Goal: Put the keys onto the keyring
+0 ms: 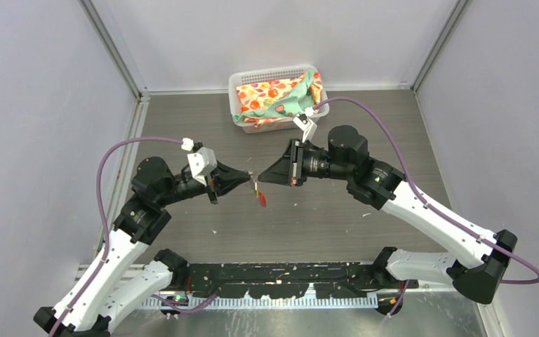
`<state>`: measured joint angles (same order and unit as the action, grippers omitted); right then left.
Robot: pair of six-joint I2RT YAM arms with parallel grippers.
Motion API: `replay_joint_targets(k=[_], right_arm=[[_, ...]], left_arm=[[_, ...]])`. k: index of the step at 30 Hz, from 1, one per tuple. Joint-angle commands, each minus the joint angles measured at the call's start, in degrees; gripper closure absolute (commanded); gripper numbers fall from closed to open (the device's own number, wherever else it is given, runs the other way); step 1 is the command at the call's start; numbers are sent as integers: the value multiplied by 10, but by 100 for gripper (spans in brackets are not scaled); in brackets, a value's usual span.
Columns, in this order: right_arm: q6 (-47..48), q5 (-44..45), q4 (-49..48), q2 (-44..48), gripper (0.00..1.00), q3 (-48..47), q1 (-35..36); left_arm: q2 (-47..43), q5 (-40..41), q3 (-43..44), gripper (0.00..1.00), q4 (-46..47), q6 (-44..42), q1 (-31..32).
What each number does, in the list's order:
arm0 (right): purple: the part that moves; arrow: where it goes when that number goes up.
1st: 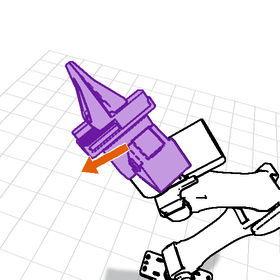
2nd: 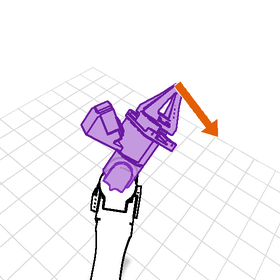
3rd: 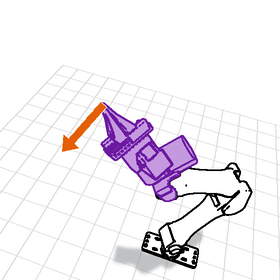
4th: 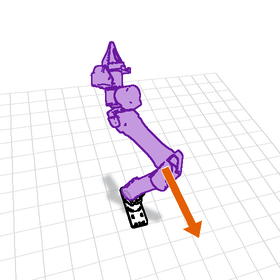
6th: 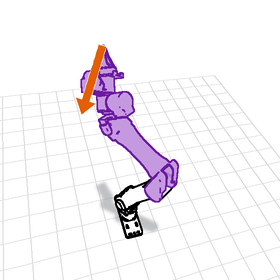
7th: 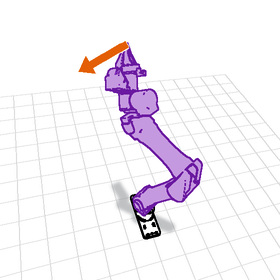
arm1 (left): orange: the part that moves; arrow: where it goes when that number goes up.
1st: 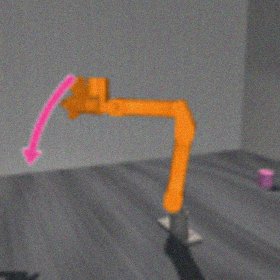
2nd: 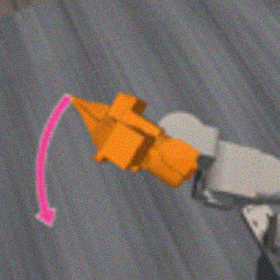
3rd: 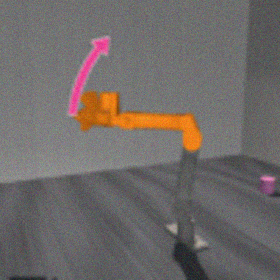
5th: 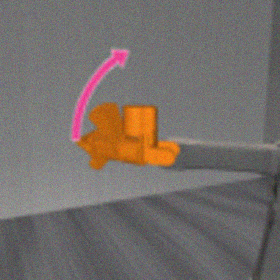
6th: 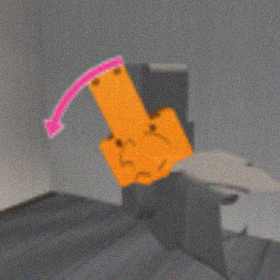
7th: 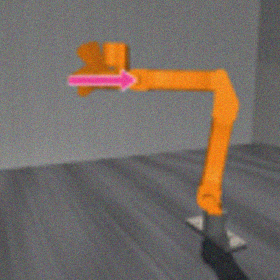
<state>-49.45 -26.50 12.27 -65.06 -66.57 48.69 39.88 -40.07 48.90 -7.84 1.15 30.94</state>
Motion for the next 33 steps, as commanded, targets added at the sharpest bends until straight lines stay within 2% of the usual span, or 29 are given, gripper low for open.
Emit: replay_joint_targets(k=[1,10,33], right_arm=[[9,15,-11,-1,99,-6,3],[8,21,-17,-2,99,-5,4],[1,26,-7,-8,99,6,4]], left_arm=[[-10,-13,1,100,45,-3,-1],[-12,-41,-4,100,49,-6,-1],[-21,-44,-8,100,53,-10,-1]])
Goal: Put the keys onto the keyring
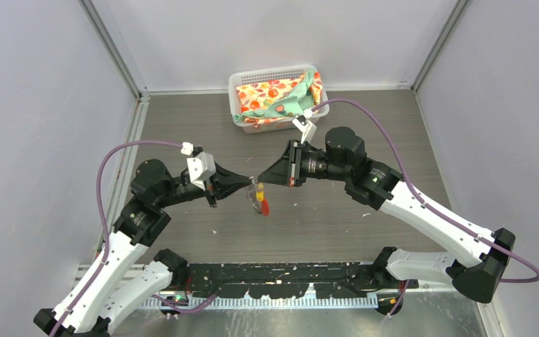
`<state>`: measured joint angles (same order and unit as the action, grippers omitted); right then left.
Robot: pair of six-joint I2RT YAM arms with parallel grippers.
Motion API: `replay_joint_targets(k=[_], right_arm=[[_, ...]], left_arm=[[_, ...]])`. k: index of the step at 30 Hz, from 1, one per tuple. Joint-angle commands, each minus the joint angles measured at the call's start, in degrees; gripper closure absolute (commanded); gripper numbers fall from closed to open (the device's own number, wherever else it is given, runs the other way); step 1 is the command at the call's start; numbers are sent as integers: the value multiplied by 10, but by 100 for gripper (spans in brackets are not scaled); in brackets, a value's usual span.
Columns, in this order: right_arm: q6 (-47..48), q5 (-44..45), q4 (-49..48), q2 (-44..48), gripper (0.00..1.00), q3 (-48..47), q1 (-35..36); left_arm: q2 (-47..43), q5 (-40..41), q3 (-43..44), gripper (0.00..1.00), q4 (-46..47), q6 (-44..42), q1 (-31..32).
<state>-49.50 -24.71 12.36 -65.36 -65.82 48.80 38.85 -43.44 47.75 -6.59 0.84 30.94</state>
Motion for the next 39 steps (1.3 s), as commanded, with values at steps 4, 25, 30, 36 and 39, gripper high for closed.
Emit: replay_joint_targets(k=[4,25,30,36,39], right_arm=[[0,11,-11,-5,99,-3,3],[4,27,-21,3,99,-7,9],[8,35,-20,7,99,-8,9],[22,48,-10,10,99,-20,15],[29,51,-6,7,99,-27,21]], left_arm=[[-11,-12,1,99,41,-7,-1],[-17,-33,-13,99,28,-38,5],[-18,-35,-13,100,24,-42,7],[-19,-39,-13,100,15,-50,11],[-18,-44,-12,99,13,-52,12]])
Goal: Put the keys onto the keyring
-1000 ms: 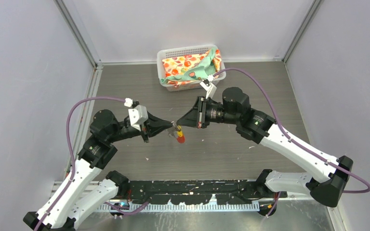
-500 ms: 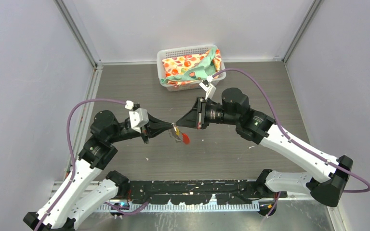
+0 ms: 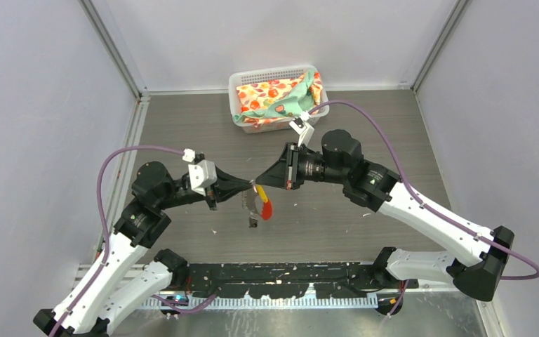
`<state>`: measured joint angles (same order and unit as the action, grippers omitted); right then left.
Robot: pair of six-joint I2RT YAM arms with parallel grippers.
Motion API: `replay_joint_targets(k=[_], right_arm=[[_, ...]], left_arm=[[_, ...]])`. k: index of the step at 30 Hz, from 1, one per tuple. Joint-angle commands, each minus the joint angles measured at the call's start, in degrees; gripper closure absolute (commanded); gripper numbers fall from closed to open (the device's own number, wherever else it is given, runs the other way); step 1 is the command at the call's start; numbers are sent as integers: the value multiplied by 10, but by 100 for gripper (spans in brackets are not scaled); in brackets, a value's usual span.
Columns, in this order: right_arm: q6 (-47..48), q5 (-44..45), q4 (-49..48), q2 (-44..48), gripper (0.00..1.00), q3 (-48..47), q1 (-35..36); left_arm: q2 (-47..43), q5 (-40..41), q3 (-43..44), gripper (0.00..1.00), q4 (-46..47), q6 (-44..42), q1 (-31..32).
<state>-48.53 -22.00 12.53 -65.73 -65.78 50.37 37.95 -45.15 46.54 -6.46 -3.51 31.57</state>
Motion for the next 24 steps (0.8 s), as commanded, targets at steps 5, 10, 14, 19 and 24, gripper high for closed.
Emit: replay_joint_targets(k=[5,10,14,19,24], right_arm=[[25,29,-5,10,99,-32,12],[30,41,-9,22,99,-28,12],[30,37,-14,26,99,-27,12],[27,35,-29,34,99,-18,13],[27,27,-36,29,99,-18,18]], left_arm=[[-7,-28,0,99,7,-11,10],[-8,-28,-1,100,5,-14,11],[-7,-26,0,99,5,-14,12],[-9,-19,-1,100,5,-14,14],[-9,-19,-2,100,5,-14,14]])
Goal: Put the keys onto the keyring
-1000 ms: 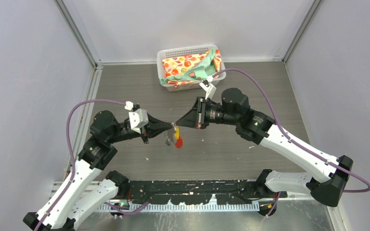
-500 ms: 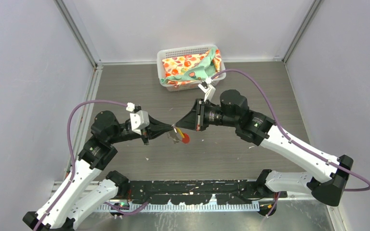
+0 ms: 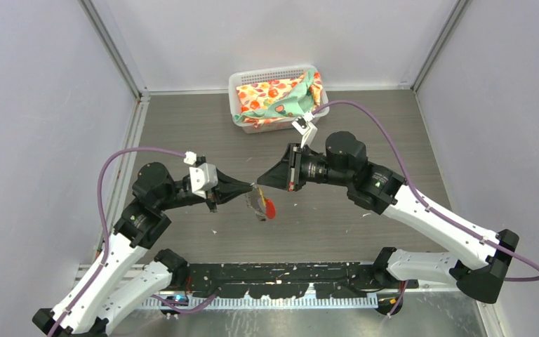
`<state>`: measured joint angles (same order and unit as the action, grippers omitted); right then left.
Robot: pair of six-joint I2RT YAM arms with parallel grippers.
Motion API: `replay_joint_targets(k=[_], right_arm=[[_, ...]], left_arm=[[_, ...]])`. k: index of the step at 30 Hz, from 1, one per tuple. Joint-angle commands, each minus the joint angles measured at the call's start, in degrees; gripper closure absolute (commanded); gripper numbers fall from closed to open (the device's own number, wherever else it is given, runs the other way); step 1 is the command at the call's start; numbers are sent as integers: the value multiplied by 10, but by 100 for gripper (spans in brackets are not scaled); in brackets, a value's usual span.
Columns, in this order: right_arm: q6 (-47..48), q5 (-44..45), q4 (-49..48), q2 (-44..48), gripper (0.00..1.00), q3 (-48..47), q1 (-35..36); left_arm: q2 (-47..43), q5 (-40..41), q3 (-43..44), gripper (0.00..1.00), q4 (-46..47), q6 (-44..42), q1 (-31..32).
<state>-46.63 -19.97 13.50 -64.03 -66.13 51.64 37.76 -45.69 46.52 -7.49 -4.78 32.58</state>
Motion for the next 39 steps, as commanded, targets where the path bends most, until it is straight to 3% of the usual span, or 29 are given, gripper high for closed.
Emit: replay_joint_targets(k=[1,28,33,39], right_arm=[[8,4,-47,9,99,-15,7],[-9,-3,-69,-6,99,-7,22],[31,18,-7,18,99,-18,22],[172,85,111,80,66,25,48]], left_arm=[[-7,-13,-2,99,15,-1,4],[-12,4,-3,100,13,-2,6],[-9,74,-9,99,-15,-25,6],[8,261,-29,100,-18,-25,-2]])
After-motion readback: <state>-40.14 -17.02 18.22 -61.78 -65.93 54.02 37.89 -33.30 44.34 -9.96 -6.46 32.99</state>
